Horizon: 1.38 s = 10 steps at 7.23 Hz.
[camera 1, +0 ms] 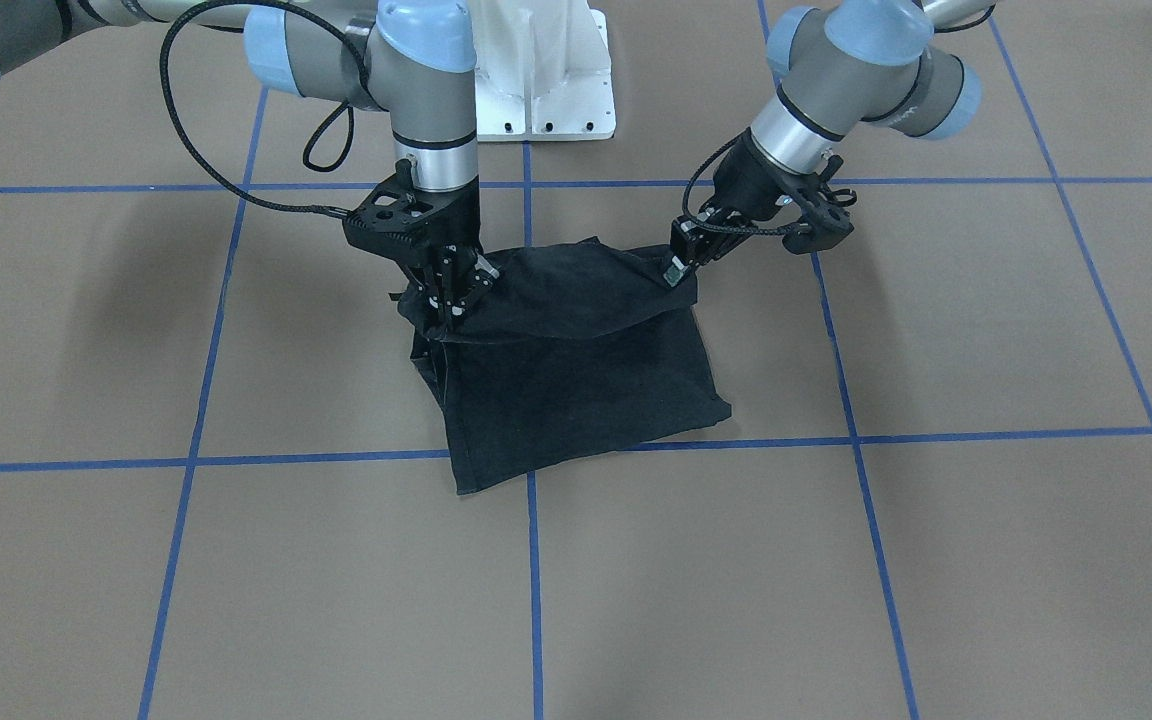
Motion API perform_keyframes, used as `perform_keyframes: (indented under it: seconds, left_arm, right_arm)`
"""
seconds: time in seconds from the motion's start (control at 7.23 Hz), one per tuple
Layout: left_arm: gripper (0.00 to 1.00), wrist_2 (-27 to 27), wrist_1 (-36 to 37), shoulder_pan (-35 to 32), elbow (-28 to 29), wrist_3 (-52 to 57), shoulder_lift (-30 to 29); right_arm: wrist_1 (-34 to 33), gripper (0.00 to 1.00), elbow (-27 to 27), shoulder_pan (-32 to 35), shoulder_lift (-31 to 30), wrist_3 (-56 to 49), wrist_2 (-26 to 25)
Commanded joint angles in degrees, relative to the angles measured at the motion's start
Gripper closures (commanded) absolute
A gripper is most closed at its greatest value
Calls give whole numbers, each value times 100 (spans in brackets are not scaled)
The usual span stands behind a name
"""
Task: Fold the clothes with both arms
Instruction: 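Fold the near half away from the robot over the far half with both grippers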
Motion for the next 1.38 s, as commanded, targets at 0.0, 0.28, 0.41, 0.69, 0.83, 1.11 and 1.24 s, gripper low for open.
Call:
perform_keyframes:
  seconds: [0.0,0.28,0.41,0.69,0.83,1.11,1.24]
  left_arm:
    - [100,10,-7,-140,471,155,-268]
    - [100,62,-16,-184,762,199,-340]
    - [100,132,-7,-202,903,408,-428]
    - [36,142,-7,-333,1175,680,-525]
    - [0,176,-7,-403,1255,839,-543]
    - [0,81,-33,-684,1212,971,-552]
    - [0,-303,-85,-790,1186,1277,-543]
  right_arm:
    - [7,100,-470,151,279,-49,58]
    - [583,100,-962,213,342,-40,58]
    - [848,100,-1191,257,351,-40,58]
    - [895,71,-1246,449,412,-153,250]
    - [895,2,-1472,555,569,-189,365]
    - [842,0,-1843,1071,982,-555,1370]
    - [842,0,-1783,1196,984,-672,1760]
